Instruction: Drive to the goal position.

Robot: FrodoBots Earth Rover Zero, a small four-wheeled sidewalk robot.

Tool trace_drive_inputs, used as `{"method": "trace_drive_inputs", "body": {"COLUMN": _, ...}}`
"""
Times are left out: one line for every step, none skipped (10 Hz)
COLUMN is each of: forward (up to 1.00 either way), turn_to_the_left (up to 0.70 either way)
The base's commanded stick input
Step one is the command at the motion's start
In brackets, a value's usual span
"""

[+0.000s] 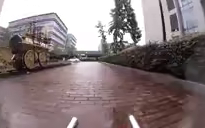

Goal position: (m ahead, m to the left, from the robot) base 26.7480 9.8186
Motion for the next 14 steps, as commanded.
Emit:
{"method": "trace_drive_inputs", "body": {"forward": 0.70, "turn_to_the_left": 0.00}}
{"method": "trace_drive_inputs", "body": {"forward": 0.70, "turn_to_the_left": 0.00}}
{"method": "trace_drive_inputs", "body": {"forward": 0.70, "turn_to_the_left": 0.00}}
{"method": "trace_drive_inputs", "body": {"forward": 0.70, "turn_to_the_left": 0.00}}
{"method": "trace_drive_inputs", "body": {"forward": 0.70, "turn_to_the_left": 0.00}}
{"method": "trace_drive_inputs", "body": {"forward": 0.70, "turn_to_the_left": 0.00}}
{"method": "trace_drive_inputs", "body": {"forward": 0.70, "turn_to_the_left": 0.00}}
{"method": "trace_drive_inputs", "body": {"forward": 0.70, "turn_to_the_left": 0.00}}
{"method": "trace_drive_inputs", "body": {"forward": 0.70, "turn_to_the_left": 0.00}}
{"method": "trace_drive_inputs", "body": {"forward": 0.70, "turn_to_the_left": 0.00}}
{"method": "trace_drive_inputs", "body": {"forward": 0.70, "turn_to_the_left": 0.00}}
{"method": "trace_drive_inputs", "body": {"forward": 0.70, "turn_to_the_left": 0.00}}
{"method": "trace_drive_inputs", "body": {"forward": 0.70, "turn_to_the_left": 0.00}}
{"method": "trace_drive_inputs", "body": {"forward": 0.70, "turn_to_the_left": 0.00}}
